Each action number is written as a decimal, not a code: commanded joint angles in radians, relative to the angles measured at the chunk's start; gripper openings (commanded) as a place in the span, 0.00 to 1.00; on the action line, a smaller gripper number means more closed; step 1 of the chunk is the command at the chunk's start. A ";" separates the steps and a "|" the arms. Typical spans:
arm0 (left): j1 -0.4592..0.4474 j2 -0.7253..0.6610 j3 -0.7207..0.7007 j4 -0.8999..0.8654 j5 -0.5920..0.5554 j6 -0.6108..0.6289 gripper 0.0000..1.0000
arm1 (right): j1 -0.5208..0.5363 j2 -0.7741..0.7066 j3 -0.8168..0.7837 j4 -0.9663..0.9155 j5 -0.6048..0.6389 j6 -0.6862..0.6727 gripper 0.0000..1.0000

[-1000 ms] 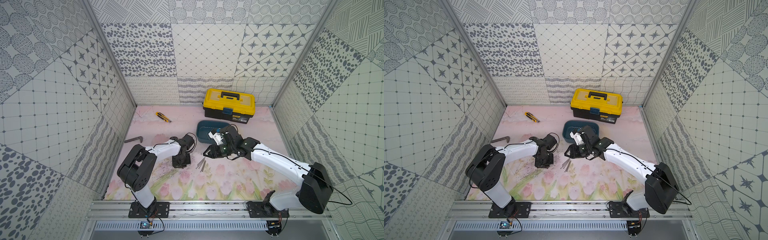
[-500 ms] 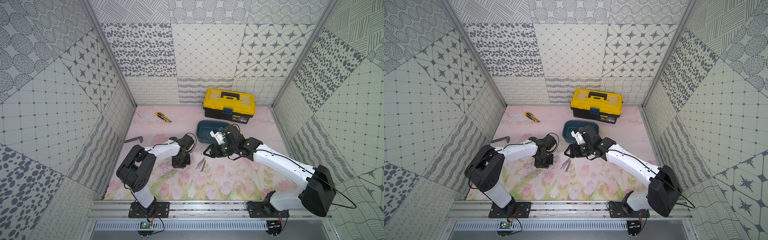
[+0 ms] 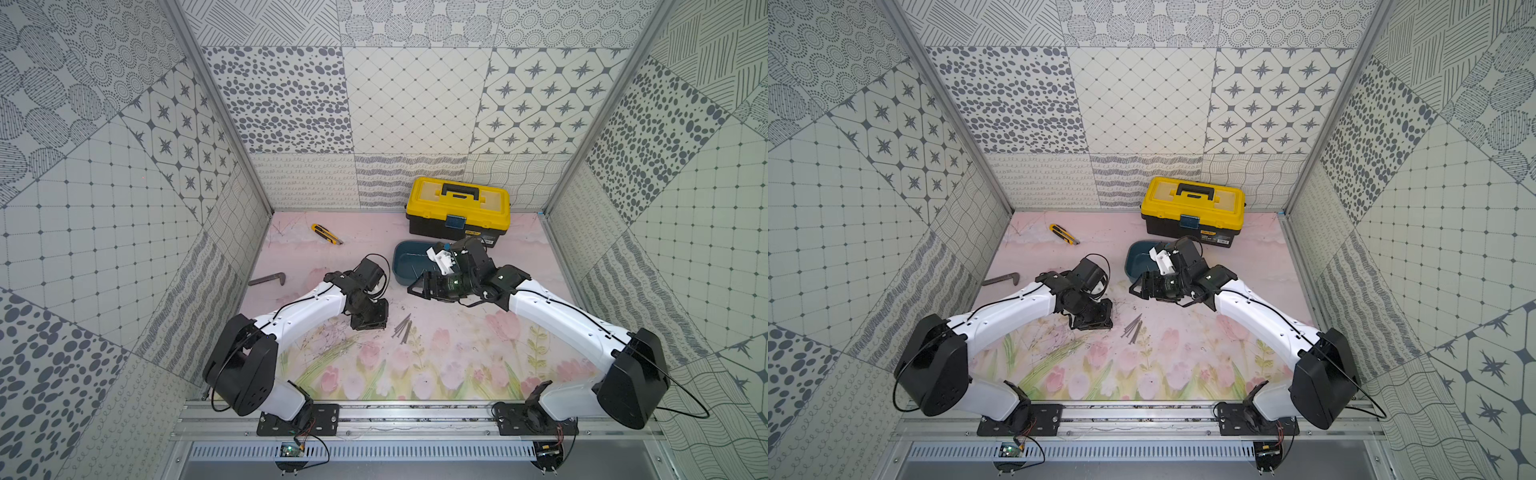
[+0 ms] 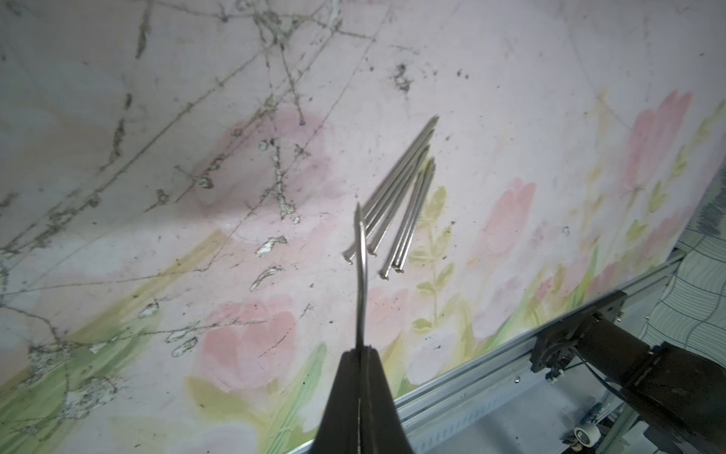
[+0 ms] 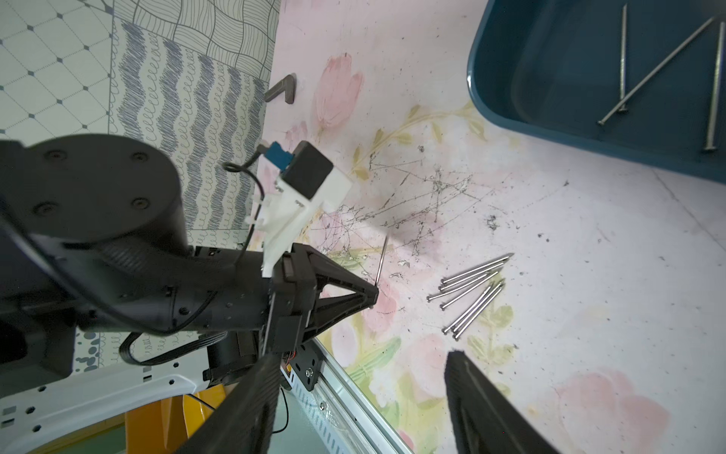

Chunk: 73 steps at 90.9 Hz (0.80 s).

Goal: Put the nails on the desktop into the storage box
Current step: Pick up the nail from the center of the board.

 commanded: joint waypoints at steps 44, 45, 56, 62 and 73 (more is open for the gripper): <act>-0.005 -0.070 0.177 0.176 0.337 -0.057 0.00 | -0.134 -0.012 0.075 0.198 -0.179 0.216 0.75; -0.005 -0.071 0.178 0.180 0.340 -0.059 0.00 | -0.134 -0.013 0.076 0.201 -0.180 0.219 0.75; -0.005 -0.069 0.207 0.213 0.384 -0.071 0.00 | -0.140 -0.012 0.086 0.238 -0.192 0.251 0.75; -0.004 -0.070 0.215 0.236 0.401 -0.085 0.00 | -0.141 -0.007 0.086 0.257 -0.197 0.268 0.75; -0.005 -0.072 0.218 0.285 0.434 -0.123 0.00 | -0.141 0.000 0.087 0.278 -0.197 0.283 0.76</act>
